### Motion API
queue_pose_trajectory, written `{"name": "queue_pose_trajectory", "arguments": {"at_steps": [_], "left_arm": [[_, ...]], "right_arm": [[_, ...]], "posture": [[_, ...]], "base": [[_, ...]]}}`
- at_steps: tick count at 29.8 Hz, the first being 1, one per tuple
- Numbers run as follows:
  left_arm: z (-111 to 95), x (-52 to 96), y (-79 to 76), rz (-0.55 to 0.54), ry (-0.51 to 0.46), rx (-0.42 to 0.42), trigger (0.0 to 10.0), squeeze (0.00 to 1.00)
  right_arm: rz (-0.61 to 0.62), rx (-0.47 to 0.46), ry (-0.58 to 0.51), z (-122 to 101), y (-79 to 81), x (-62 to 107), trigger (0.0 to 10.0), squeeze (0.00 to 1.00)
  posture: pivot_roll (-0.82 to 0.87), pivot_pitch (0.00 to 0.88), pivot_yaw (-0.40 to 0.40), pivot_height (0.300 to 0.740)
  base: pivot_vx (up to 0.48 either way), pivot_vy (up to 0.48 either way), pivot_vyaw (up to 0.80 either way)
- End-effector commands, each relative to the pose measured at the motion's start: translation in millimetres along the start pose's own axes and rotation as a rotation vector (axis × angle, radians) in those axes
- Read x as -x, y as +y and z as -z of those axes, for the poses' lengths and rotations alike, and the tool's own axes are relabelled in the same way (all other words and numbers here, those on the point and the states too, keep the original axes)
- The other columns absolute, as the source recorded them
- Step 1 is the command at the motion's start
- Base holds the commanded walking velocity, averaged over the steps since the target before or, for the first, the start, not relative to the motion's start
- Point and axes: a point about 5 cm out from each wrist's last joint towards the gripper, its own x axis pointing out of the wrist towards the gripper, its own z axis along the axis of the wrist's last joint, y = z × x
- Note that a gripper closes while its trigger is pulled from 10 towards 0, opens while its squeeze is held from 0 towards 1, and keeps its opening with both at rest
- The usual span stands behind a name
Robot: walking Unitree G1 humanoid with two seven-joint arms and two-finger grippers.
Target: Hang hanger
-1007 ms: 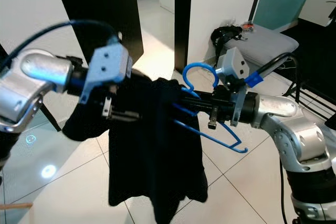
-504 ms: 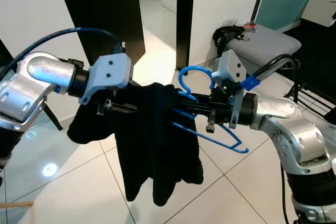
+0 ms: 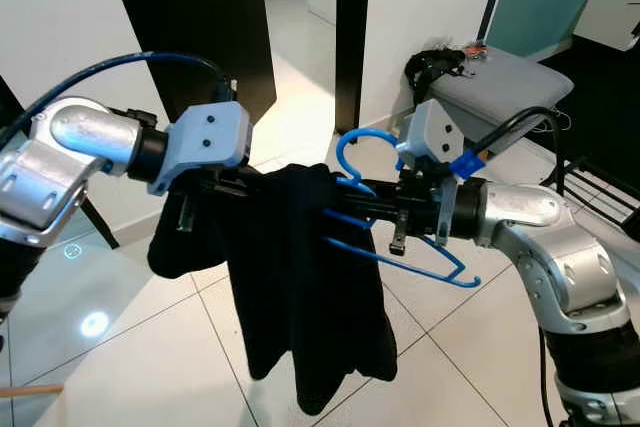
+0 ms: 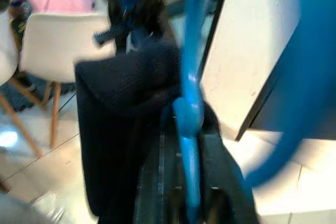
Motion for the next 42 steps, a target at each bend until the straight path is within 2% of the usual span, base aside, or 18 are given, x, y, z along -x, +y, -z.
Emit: {"name": "queue_pose_trajectory", "arguments": {"at_steps": [1, 10, 12, 13, 14, 15, 17, 18, 21, 28, 29, 30, 31, 33, 38, 39, 41, 42], "left_arm": [[0, 2.8, 0.0, 0.004, 0.005, -0.012, 0.0, 0.00], [4, 7.5, 7.0, -0.037, 0.010, -0.014, 0.0, 0.00], [8, 10.3, 9.4, -0.054, 0.021, -0.008, 0.0, 0.00], [16, 16.7, 12.9, -0.084, 0.043, 0.006, 0.0, 0.00], [16, 16.7, 12.9, -0.084, 0.043, 0.006, 0.0, 0.00], [23, 24.1, 16.9, -0.119, 0.070, 0.019, 0.0, 0.00], [23, 24.1, 16.9, -0.119, 0.070, 0.019, 0.0, 0.00], [29, 33.2, 22.0, -0.164, 0.089, 0.034, 0.0, 0.00], [34, 46.9, 31.2, -0.240, 0.101, 0.047, 0.0, 0.00], [26, 55.5, 47.6, -0.378, 0.041, 0.050, 0.0, 0.00], [21, 55.4, 50.4, -0.398, -0.001, 0.050, 0.0, 0.00], [13, 55.2, 53.0, -0.412, -0.056, 0.047, 0.0, 0.00], [13, 55.2, 53.0, -0.412, -0.056, 0.047, 0.0, 0.00], [-5, 54.9, 58.1, -0.422, -0.186, 0.027, 0.0, 0.00], [-14, 55.5, 60.7, -0.426, -0.240, 0.011, 0.0, 0.00], [-31, 56.0, 64.2, -0.417, -0.324, -0.024, 5.1, 0.00], [-36, 56.0, 65.0, -0.413, -0.346, -0.036, 5.1, 0.00], [-39, 55.1, 65.4, -0.406, -0.360, -0.046, 6.9, 0.00]], "right_arm": [[0.018, 0.019, -0.034, -7, -2.6, 2.4, 10.0, 1.00], [0.049, 0.020, -0.024, -5, -6.9, 8.9, 10.0, 1.00], [0.085, 0.022, -0.017, -4, -11.2, 18.8, 10.0, 1.00], [0.145, 0.029, -0.003, -5, -16.5, 37.5, 10.0, 1.00], [0.145, 0.029, -0.003, -5, -16.5, 37.5, 10.0, 1.00], [0.213, 0.039, 0.010, -7, -21.5, 57.0, 10.0, 1.00], [0.213, 0.039, 0.010, -7, -21.5, 57.0, 10.0, 1.00], [0.297, 0.041, 0.021, -8, -26.1, 78.9, 10.0, 1.00], [0.432, 0.012, 0.032, -2, -27.7, 110.5, 10.0, 1.00], [0.432, -0.157, 0.004, 26, -9.2, 116.5, 10.0, 1.00], [0.404, -0.203, 0.011, 36, -1.9, 112.6, 10.0, 0.25], [0.374, -0.257, 0.008, 46, 5.5, 107.5, 10.0, 0.00], [0.374, -0.257, 0.008, 46, 5.5, 107.5, 10.0, 0.00], [0.350, -0.347, -0.011, 64, 16.2, 95.5, 10.0, 0.00], [0.355, -0.379, -0.046, 69, 16.8, 90.2, 10.0, 0.00], [0.415, -0.440, -0.178, 71, 5.2, 81.6, 10.0, 0.00], [0.435, -0.464, -0.225, 70, 0.2, 78.7, 10.0, 0.00], [0.442, -0.484, -0.258, 70, -1.9, 75.4, 10.0, 0.00]], "posture": [[0.00, 0.047, 0.013, 0.740], [0.00, 0.043, 0.012, 0.740], [0.00, 0.041, 0.010, 0.740], [0.00, 0.041, 0.009, 0.740], [0.00, 0.041, 0.009, 0.740], [0.00, 0.040, 0.008, 0.740], [0.00, 0.040, 0.008, 0.740], [-0.01, 0.041, 0.007, 0.740], [-0.01, 0.042, 0.008, 0.740], [-0.01, 0.049, 0.007, 0.740], [-0.02, 0.052, 0.007, 0.740], [-0.02, 0.052, 0.009, 0.740], [-0.02, 0.052, 0.009, 0.740], [-0.02, 0.054, 0.010, 0.740], [-0.01, 0.053, 0.010, 0.740], [-0.01, 0.053, 0.009, 0.740], [-0.01, 0.053, 0.009, 0.740], [-0.01, 0.053, 0.009, 0.740]], "base": [[0.000, 0.000, 0.00], [0.000, 0.000, 0.00], [0.000, 0.000, 0.00], [0.000, 0.000, 0.00], [0.000, 0.000, 0.00], [0.000, 0.000, 0.00], [0.000, 0.000, 0.00], [0.000, 0.000, 0.00], [0.000, 0.000, 0.00], [0.000, 0.000, 0.00], [0.000, 0.000, 0.00], [0.000, 0.000, 0.00], [0.000, 0.000, 0.00], [0.000, 0.000, 0.00], [0.000, 0.000, 0.00], [0.000, 0.000, 0.00], [0.000, 0.000, 0.00], [0.000, 0.000, 0.00]]}}
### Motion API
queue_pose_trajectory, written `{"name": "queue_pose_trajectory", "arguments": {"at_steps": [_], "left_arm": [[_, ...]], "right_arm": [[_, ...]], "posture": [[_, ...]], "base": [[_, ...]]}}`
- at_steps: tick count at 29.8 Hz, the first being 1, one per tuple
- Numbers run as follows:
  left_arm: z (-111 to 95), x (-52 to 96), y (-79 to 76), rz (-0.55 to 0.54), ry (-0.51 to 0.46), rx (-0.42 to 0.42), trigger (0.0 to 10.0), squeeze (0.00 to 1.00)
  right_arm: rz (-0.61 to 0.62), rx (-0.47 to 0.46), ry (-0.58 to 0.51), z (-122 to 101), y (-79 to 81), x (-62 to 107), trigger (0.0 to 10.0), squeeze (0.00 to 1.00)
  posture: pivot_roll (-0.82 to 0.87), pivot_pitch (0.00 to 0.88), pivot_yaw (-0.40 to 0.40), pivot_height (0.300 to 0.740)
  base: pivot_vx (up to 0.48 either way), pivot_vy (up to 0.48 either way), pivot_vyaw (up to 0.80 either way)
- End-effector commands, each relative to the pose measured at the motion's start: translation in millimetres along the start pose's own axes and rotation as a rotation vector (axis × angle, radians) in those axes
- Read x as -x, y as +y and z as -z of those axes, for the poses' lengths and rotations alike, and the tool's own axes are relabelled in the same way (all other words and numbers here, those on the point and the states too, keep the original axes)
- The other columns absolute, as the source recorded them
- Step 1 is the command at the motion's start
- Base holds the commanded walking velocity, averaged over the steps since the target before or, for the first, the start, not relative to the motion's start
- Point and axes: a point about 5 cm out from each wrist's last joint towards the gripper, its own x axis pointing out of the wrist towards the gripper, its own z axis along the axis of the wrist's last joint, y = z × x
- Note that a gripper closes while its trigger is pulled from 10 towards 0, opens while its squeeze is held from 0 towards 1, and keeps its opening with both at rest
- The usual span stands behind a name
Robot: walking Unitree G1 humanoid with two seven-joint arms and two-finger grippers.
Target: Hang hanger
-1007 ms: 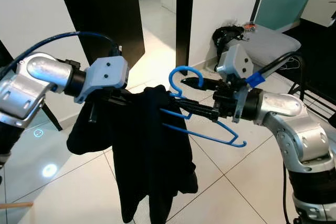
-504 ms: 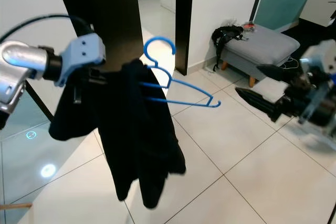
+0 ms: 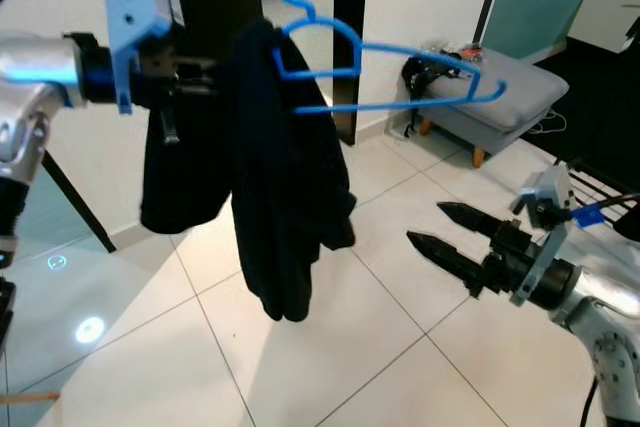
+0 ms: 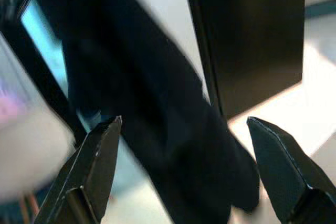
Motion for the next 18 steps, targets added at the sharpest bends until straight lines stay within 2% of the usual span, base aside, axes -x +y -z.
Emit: {"name": "queue_pose_trajectory", "arguments": {"at_steps": [1, 2, 3, 8, 11, 12, 13, 15, 18], "left_arm": [[-19, -2.0, 3.7, 0.015, -0.075, -0.046, 6.9, 0.00], [-19, -2.0, 3.7, 0.015, -0.075, -0.046, 6.9, 0.00], [-20, -4.0, 3.1, 0.019, -0.087, -0.050, 10.0, 0.00], [-29, -12.3, 1.0, 0.023, -0.131, -0.056, 10.0, 0.00], [-29, -12.3, 1.0, 0.023, -0.131, -0.056, 10.0, 0.00], [-32, -14.2, 1.1, 0.021, -0.141, -0.055, 10.0, 0.00], [-32, -14.2, 1.1, 0.021, -0.141, -0.055, 10.0, 0.00], [-34, -18.3, -0.2, 0.023, -0.155, -0.051, 10.0, 0.00], [-35, -20.5, -2.0, 0.027, -0.165, -0.046, 10.0, 0.00]], "right_arm": [[0.027, -0.060, -0.045, 0, -3.1, -1.6, 10.0, 0.00], [0.027, -0.060, -0.045, 0, -3.1, -1.6, 10.0, 0.00], [0.003, -0.077, -0.056, 1, 0.8, -6.2, 10.0, 0.00], [-0.100, -0.109, -0.040, 6, 20.1, -22.4, 10.0, 0.00], [-0.100, -0.109, -0.040, 6, 20.1, -22.4, 10.0, 0.00], [-0.146, -0.115, -0.025, 8, 27.3, -25.3, 10.0, 0.00], [-0.146, -0.115, -0.025, 8, 27.3, -25.3, 10.0, 0.00], [-0.274, -0.130, -0.012, 6, 44.9, -28.6, 10.0, 0.00], [-0.328, -0.126, -0.001, 5, 52.4, -30.3, 10.0, 0.00]], "posture": [[-0.01, 0.053, 0.009, 0.740], [-0.01, 0.053, 0.009, 0.740], [-0.01, 0.053, 0.011, 0.740], [-0.01, 0.056, 0.013, 0.740], [-0.01, 0.056, 0.013, 0.740], [-0.01, 0.056, 0.013, 0.740], [-0.01, 0.056, 0.013, 0.740], [-0.01, 0.057, 0.015, 0.740], [-0.01, 0.058, 0.016, 0.740]], "base": [[0.000, 0.000, 0.00], [0.000, 0.000, 0.00], [0.000, 0.000, 0.00], [0.000, 0.000, 0.00], [0.000, 0.000, 0.00], [0.000, 0.000, 0.00], [0.000, 0.000, 0.00], [0.000, 0.000, 0.00], [0.000, 0.000, 0.00]]}}
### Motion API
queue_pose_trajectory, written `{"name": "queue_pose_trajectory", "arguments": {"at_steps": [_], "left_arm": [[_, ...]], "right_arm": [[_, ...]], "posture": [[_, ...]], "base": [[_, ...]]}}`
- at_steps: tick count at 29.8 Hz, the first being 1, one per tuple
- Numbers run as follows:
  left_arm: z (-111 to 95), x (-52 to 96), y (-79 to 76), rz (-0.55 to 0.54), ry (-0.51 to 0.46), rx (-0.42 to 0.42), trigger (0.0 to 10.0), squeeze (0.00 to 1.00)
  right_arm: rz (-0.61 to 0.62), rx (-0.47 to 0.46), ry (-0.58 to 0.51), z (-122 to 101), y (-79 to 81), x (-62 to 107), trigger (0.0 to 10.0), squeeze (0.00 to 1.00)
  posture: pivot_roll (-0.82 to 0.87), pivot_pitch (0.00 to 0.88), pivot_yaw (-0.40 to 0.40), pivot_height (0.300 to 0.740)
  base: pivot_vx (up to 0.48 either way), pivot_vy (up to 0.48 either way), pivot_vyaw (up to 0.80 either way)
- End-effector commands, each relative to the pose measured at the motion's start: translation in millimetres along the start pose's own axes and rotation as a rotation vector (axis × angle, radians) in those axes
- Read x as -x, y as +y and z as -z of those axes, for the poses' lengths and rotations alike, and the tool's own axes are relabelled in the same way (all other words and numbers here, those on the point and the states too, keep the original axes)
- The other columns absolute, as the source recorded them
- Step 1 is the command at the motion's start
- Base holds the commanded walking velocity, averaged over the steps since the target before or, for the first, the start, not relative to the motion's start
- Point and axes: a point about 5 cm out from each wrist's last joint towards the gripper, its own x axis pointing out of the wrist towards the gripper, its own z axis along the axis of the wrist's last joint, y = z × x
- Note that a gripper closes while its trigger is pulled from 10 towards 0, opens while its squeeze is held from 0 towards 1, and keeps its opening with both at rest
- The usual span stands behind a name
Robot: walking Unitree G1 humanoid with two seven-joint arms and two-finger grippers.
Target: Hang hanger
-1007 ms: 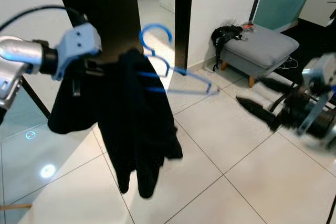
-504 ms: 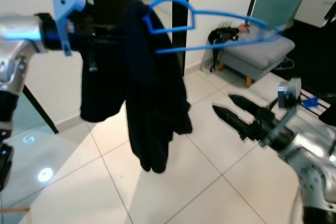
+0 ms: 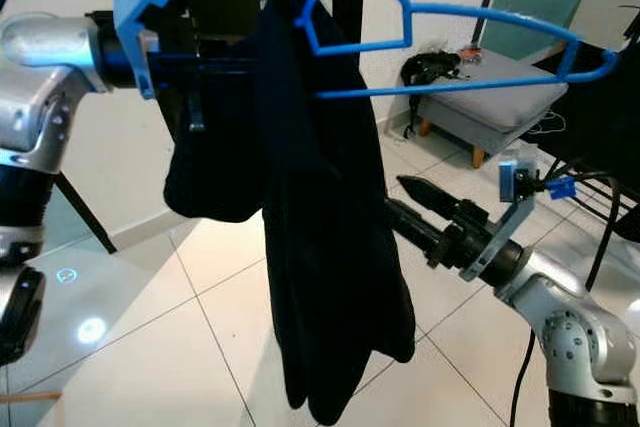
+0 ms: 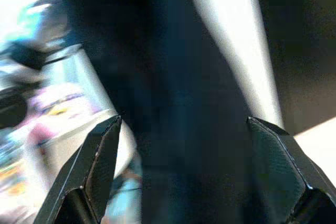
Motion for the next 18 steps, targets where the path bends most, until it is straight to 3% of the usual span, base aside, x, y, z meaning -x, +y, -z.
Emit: {"name": "queue_pose_trajectory", "arguments": {"at_steps": [1, 4, 5, 18], "left_arm": [[-10, -2.9, 1.2, -0.007, -0.036, -0.023, 10.0, 0.00], [-11, -3.9, 0.3, -0.004, -0.042, -0.022, 10.0, 0.00], [-12, -4.3, -0.1, -0.002, -0.046, -0.022, 10.0, 0.00], [-13, -0.1, 2.3, -0.010, -0.031, -0.035, 9.7, 0.00]], "right_arm": [[-0.030, 0.004, 0.019, 0, 5.0, -2.1, 10.0, 0.00], [0.008, 0.018, 0.023, 0, 0.5, -2.7, 9.8, 0.00], [0.041, 0.032, 0.026, -1, -3.7, -2.5, 0.4, 0.00], [0.113, 0.078, 0.011, -8, -10.7, 2.5, 0.0, 0.00]], "posture": [[-0.01, 0.058, 0.015, 0.740], [-0.01, 0.057, 0.014, 0.740], [-0.01, 0.057, 0.016, 0.740], [-0.01, 0.054, 0.013, 0.740]], "base": [[0.000, 0.000, 0.00], [0.000, 0.000, 0.00], [0.000, 0.000, 0.00], [0.000, 0.000, 0.00]]}}
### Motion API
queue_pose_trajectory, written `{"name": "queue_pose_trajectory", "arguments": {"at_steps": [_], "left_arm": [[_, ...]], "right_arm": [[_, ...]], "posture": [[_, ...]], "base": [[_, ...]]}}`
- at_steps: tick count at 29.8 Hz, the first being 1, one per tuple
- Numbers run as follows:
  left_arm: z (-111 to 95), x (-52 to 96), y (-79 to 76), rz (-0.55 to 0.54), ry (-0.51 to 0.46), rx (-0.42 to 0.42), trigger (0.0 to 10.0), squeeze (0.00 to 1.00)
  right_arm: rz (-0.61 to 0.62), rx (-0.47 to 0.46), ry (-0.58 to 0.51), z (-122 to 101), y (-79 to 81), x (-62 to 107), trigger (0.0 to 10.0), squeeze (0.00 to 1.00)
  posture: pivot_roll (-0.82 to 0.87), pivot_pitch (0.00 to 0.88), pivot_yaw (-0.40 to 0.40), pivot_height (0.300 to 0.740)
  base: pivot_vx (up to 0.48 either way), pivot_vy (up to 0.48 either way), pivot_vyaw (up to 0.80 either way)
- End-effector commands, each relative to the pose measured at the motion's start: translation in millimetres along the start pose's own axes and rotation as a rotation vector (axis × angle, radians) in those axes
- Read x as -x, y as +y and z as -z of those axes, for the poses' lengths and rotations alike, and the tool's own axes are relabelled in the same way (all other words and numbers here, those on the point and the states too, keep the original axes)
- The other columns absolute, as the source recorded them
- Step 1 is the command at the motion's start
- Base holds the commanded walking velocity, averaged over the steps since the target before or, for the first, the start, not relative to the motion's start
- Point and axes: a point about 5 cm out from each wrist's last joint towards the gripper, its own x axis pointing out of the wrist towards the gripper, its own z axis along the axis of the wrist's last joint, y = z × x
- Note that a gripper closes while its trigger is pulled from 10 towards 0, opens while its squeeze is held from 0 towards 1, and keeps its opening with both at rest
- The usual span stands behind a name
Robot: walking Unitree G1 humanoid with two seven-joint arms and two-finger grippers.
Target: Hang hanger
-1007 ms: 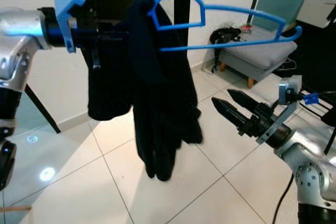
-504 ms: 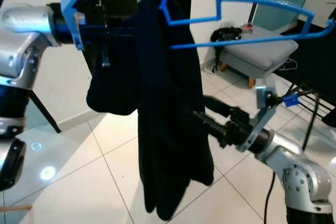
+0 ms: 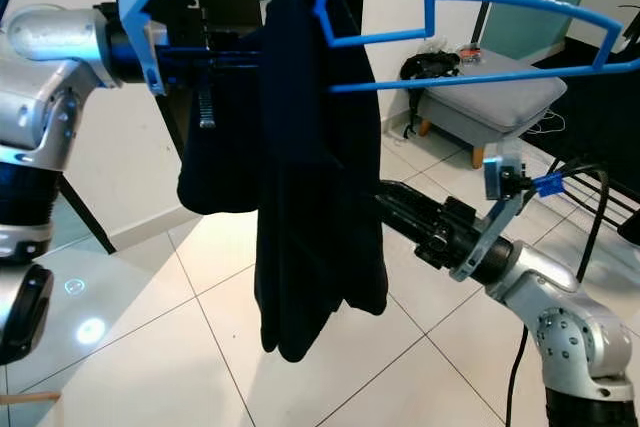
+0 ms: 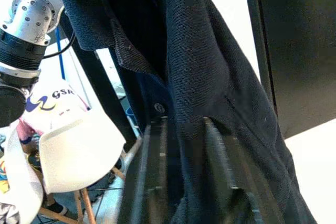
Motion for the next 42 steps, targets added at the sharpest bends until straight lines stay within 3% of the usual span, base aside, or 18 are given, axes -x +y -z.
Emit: {"name": "queue_pose_trajectory", "arguments": {"at_steps": [1, 16, 17, 20, 21, 26, 28, 42], "left_arm": [[-10, 3.1, 5.0, -0.020, -0.028, -0.028, 9.6, 0.00], [-13, 7.1, 6.3, -0.025, -0.039, -0.022, 9.1, 0.00], [-1, 9.9, -1.3, 0.021, 0.017, -0.023, 9.5, 0.00], [6, 11.4, -6.5, 0.052, 0.051, -0.021, 9.6, 0.00], [13, 14.1, -12.2, 0.091, 0.082, -0.016, 9.7, 0.00], [29, 26.0, -28.7, 0.208, 0.164, -0.001, 10.0, 0.00], [30, 27.6, -30.8, 0.223, 0.174, 0.000, 10.0, 0.00], [31, 46.8, 10.9, -0.046, 0.324, -0.103, 10.0, 0.00]], "right_arm": [[0.026, 0.022, 0.009, -1, -3.6, 1.8, 0.0, 0.00], [0.084, 0.050, -0.008, -6, -13.0, 3.0, 0.0, 0.00], [0.119, 0.054, -0.124, -23, -18.9, 4.4, 0.0, 0.00], [0.139, 0.051, -0.196, -34, -22.0, 6.3, 0.0, 0.00], [0.168, 0.049, -0.269, -45, -26.0, 9.3, 0.0, 0.00], [0.268, 0.045, -0.427, -73, -39.4, 23.5, 0.0, 0.00], [0.280, 0.046, -0.443, -76, -40.9, 25.4, 0.0, 0.00], [0.259, 0.048, -0.388, -71, -36.6, 28.3, 0.0, 0.00]], "posture": [[-0.01, 0.053, 0.012, 0.740], [-0.01, 0.047, 0.010, 0.740], [-0.01, 0.045, 0.009, 0.740], [-0.01, 0.044, 0.010, 0.740], [-0.01, 0.044, 0.010, 0.740], [-0.01, 0.049, 0.010, 0.740], [-0.01, 0.049, 0.010, 0.740], [-0.01, 0.059, 0.010, 0.740]], "base": [[0.000, 0.000, 0.00], [0.000, 0.000, 0.00], [0.000, 0.000, 0.00], [0.000, 0.000, 0.00], [0.000, 0.000, 0.00], [0.000, 0.000, 0.00], [0.000, 0.000, 0.00], [0.000, 0.000, 0.00]]}}
